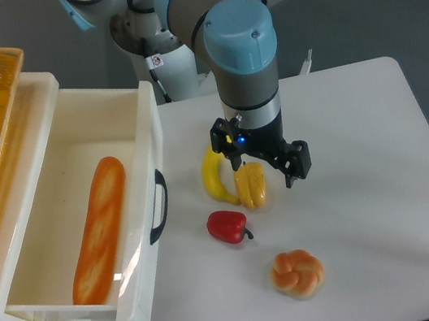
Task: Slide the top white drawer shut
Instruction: 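Lower the open gripper and move it toward the open drawer's front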
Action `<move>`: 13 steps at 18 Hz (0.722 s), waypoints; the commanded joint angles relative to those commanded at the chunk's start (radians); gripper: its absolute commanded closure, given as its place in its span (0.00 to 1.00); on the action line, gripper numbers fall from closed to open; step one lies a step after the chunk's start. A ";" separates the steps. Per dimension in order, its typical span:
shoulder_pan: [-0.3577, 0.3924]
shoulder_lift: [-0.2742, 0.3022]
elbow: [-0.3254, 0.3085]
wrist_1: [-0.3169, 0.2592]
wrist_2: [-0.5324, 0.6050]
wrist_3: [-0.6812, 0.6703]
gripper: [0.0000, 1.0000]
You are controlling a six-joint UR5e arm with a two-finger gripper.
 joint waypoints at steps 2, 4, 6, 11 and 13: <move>0.000 0.000 0.002 0.000 -0.003 -0.002 0.00; -0.002 -0.002 0.000 0.000 -0.005 -0.002 0.00; -0.006 -0.005 -0.012 0.000 -0.003 -0.020 0.00; -0.014 0.000 -0.066 0.021 -0.008 -0.083 0.00; -0.020 -0.005 -0.072 0.023 -0.008 -0.084 0.00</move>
